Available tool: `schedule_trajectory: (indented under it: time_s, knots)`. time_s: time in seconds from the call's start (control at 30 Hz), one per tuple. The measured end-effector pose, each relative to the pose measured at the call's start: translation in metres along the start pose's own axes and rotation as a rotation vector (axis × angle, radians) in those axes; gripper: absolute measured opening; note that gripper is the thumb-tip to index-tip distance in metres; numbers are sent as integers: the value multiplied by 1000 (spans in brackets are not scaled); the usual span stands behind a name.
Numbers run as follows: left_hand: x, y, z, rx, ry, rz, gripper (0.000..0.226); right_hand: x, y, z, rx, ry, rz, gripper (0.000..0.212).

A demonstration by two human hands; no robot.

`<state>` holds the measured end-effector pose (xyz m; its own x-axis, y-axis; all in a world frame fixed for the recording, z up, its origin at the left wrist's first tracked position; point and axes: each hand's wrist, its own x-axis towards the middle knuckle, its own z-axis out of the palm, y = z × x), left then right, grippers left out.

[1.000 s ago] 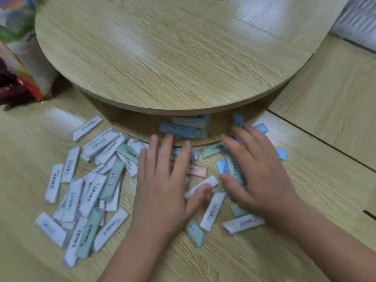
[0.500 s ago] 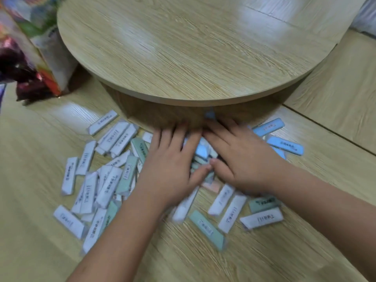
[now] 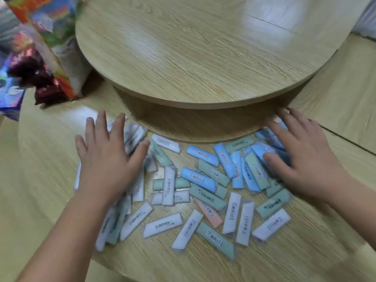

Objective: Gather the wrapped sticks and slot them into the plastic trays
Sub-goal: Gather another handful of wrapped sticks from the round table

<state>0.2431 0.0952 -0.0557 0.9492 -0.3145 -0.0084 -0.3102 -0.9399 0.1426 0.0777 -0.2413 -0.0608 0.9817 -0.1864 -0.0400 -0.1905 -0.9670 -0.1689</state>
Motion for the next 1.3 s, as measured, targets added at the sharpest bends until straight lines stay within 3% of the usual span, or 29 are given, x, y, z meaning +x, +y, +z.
schedule_trajectory:
  time_s: [0.13, 0.43, 0.63, 0.83, 1.13, 1.3]
  knots:
    - [1, -9, 11, -79, -132, -11, 93, -9, -3, 15, 20, -120, 2, 80]
    - [-18, 0, 17, -153, 7, -22, 80, -19, -46, 25, 214, -53, 149, 89]
    - [-12, 1, 21, -152, -130, -25, 96, -14, -74, 29, 155, -78, 244, 109]
    - [-29, 9, 25, -203, -78, -45, 90, -12, -95, 29, 144, -69, 256, 117]
    - [-77, -7, -11, -187, -89, -171, 107, -19, -116, 24, 84, -159, 267, 123]
    - [-155, 39, -9, -179, -158, -168, 127, -12, -124, 25, 62, -113, 288, 116]
